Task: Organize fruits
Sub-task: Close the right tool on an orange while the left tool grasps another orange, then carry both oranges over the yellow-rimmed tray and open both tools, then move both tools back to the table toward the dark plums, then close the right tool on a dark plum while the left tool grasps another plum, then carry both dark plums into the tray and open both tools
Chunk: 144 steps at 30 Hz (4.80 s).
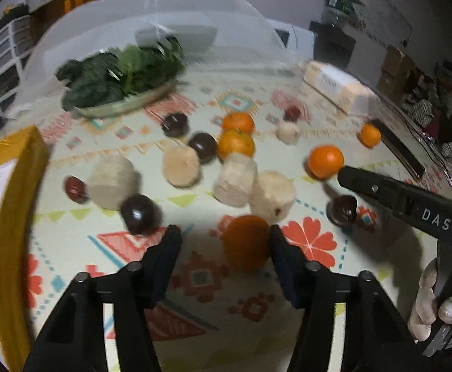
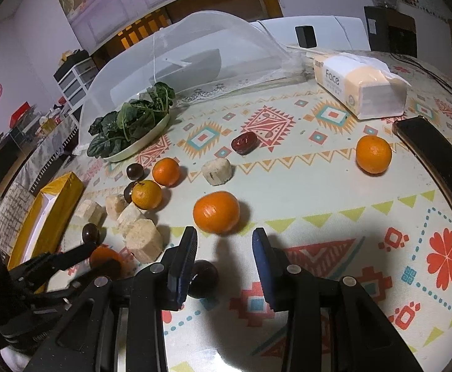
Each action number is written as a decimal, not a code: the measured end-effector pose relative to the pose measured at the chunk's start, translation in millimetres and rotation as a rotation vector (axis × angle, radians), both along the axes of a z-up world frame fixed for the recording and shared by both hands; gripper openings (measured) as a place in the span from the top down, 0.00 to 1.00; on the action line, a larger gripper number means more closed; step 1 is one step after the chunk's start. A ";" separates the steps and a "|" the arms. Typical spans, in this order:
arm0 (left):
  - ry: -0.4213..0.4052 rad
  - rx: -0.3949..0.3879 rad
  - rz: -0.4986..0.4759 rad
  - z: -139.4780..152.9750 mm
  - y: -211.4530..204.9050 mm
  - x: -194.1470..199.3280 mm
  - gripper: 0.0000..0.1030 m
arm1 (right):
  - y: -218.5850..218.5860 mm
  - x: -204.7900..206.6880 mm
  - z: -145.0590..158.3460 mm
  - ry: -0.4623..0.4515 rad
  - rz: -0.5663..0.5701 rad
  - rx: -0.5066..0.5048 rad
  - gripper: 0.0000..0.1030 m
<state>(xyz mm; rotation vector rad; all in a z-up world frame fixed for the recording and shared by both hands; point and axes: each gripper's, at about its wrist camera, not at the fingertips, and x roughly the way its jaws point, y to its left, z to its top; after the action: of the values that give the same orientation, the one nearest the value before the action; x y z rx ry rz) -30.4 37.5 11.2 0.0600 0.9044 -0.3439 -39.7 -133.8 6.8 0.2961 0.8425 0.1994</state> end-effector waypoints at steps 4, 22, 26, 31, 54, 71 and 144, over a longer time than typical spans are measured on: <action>0.024 -0.038 -0.033 1.3 -3.6 0.8 0.72 | -0.3 3.1 3.0 0.016 -0.013 -0.003 0.61; -0.097 -0.166 0.154 69.4 102.4 -58.4 0.73 | 27.2 4.1 27.4 0.009 -0.010 -0.120 0.63; -0.145 -0.187 0.237 93.2 148.9 -70.2 0.73 | 58.8 -18.3 77.6 -0.088 0.068 -0.071 0.62; -0.210 -0.129 0.360 122.8 211.9 -77.6 0.73 | 133.4 -27.7 127.2 -0.156 0.270 0.036 0.62; -0.069 -0.094 0.677 46.8 338.2 -76.4 0.47 | 372.6 -10.6 14.7 0.022 0.609 -0.087 0.39; -0.405 -0.115 0.513 141.6 238.5 -126.1 0.00 | 159.7 -39.9 98.0 -0.223 0.274 -0.112 0.09; -0.139 -0.142 0.427 64.0 193.8 -82.1 0.75 | 79.0 -40.7 54.9 -0.025 0.303 0.138 0.73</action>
<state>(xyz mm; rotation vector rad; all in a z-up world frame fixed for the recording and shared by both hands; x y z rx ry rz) -112.6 231.3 75.2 -0.2353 0.7301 -0.0041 -80.4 -54.8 61.7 0.2932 0.8485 0.5445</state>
